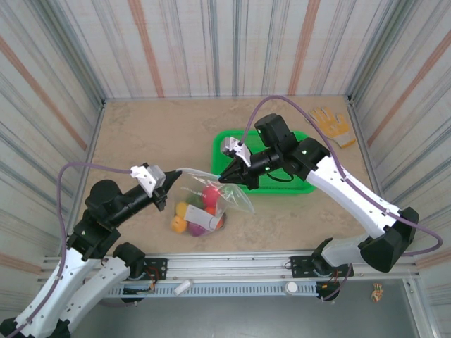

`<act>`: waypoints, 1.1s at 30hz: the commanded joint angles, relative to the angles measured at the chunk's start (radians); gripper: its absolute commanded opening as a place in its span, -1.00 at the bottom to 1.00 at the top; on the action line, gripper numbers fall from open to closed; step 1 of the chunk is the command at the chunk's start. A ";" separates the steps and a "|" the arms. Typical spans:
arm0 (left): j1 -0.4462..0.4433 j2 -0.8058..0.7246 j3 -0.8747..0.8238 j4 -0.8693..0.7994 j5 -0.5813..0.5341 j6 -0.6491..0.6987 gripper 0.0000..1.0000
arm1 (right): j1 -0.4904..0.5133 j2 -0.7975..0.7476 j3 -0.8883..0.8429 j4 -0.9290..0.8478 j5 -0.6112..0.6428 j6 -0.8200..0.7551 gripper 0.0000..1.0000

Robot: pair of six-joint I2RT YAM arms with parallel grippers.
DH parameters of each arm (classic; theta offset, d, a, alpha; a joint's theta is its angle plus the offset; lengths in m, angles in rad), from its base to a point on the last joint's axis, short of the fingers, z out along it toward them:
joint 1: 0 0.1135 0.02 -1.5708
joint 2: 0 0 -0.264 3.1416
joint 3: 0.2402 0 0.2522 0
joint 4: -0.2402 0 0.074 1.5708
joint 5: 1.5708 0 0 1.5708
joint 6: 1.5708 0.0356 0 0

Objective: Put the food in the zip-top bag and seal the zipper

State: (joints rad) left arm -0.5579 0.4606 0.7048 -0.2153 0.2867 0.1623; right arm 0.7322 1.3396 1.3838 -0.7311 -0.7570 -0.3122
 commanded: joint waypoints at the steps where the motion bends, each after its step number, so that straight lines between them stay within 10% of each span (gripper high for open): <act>1: 0.014 -0.020 0.056 0.028 -0.119 0.030 -1.00 | -0.021 -0.044 -0.002 -0.168 0.078 -0.056 -0.96; 33: 0.015 -0.138 0.066 0.010 -0.488 0.105 -1.00 | -0.044 -0.106 -0.083 -0.272 0.388 -0.044 -1.00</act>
State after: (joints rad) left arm -0.5583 0.3519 0.7311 -0.2901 -0.0471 0.2405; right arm 0.7136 1.2633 1.3293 -0.8467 -0.5224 -0.3492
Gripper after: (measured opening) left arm 0.048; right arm 0.094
